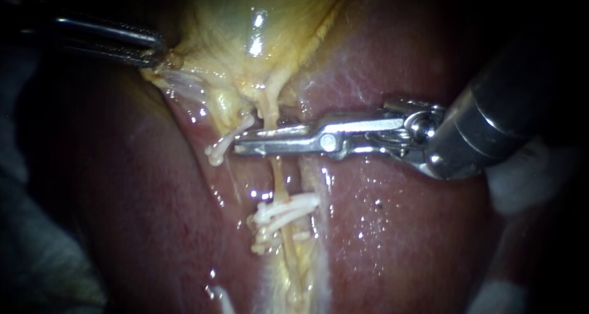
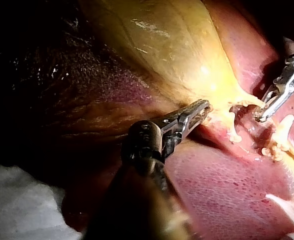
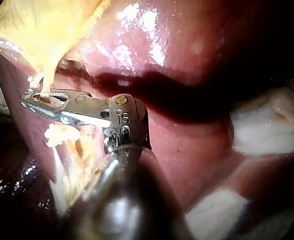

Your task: Clipping third clip right tube

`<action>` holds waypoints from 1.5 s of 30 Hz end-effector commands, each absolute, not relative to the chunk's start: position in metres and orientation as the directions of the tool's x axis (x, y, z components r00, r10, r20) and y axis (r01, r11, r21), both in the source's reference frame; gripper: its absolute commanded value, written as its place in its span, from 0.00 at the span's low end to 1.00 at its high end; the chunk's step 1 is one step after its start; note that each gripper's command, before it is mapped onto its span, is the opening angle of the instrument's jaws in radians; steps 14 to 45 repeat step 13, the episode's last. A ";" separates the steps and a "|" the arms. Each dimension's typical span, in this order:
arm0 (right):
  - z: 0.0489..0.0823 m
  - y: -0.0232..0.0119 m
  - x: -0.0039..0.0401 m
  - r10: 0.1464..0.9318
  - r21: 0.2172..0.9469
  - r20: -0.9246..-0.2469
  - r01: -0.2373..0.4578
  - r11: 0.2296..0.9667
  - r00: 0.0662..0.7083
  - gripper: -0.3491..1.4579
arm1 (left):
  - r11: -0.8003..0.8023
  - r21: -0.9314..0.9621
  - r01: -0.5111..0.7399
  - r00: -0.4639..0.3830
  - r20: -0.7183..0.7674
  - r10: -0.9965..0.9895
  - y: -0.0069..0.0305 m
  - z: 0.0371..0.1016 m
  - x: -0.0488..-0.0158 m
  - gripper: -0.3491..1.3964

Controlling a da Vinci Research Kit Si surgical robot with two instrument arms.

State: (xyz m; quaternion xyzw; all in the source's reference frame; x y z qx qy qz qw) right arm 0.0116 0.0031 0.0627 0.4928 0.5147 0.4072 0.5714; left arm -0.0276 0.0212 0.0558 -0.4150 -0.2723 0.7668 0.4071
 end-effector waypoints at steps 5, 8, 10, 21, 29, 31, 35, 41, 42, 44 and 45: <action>0.0627 0.0028 0.0115 0.968 0.982 -0.190 0.022 0.189 0.163 0.00 | -0.520 -0.755 -0.399 -0.324 -0.414 0.850 0.0212 0.0558 -0.0277 0.00; 0.0628 0.0027 0.0116 0.968 0.981 -0.191 0.022 0.190 0.163 0.00 | -0.520 -0.755 -0.399 -0.324 -0.414 0.851 0.0212 0.0558 -0.0277 0.00; 0.0629 0.0027 0.0116 0.968 0.981 -0.192 0.022 0.190 0.163 0.00 | -0.520 -0.755 -0.400 -0.324 -0.414 0.851 0.0212 0.0558 -0.0278 0.00; 0.0629 0.0027 0.0117 0.968 0.981 -0.191 0.022 0.190 0.163 0.00 | -0.519 -0.756 -0.398 -0.324 -0.413 0.851 0.0212 0.0558 -0.0279 0.00; 0.0629 0.0027 0.0117 0.968 0.981 -0.191 0.022 0.190 0.163 0.00 | -0.519 -0.756 -0.398 -0.324 -0.413 0.851 0.0212 0.0558 -0.0279 0.00; 0.0629 0.0027 0.0117 0.968 0.981 -0.191 0.022 0.190 0.163 0.00 | -0.519 -0.756 -0.398 -0.324 -0.413 0.851 0.0212 0.0558 -0.0279 0.00; 0.0629 0.0027 0.0117 0.968 0.981 -0.191 0.022 0.190 0.163 0.00 | -0.519 -0.756 -0.398 -0.324 -0.413 0.851 0.0212 0.0558 -0.0279 0.00; 0.0629 0.0027 0.0117 0.968 0.981 -0.191 0.022 0.190 0.163 0.00 | -0.519 -0.756 -0.398 -0.324 -0.413 0.851 0.0212 0.0558 -0.0279 0.00; 0.0629 0.0027 0.0117 0.968 0.981 -0.191 0.022 0.190 0.163 0.00 | -0.519 -0.756 -0.398 -0.324 -0.413 0.851 0.0212 0.0558 -0.0279 0.00; 0.0629 0.0027 0.0117 0.968 0.981 -0.191 0.022 0.190 0.163 0.00 | -0.519 -0.756 -0.398 -0.324 -0.413 0.851 0.0212 0.0558 -0.0279 0.00; 0.0629 0.0027 0.0117 0.968 0.981 -0.191 0.022 0.190 0.163 0.00 | -0.519 -0.756 -0.398 -0.324 -0.413 0.851 0.0212 0.0558 -0.0279 0.00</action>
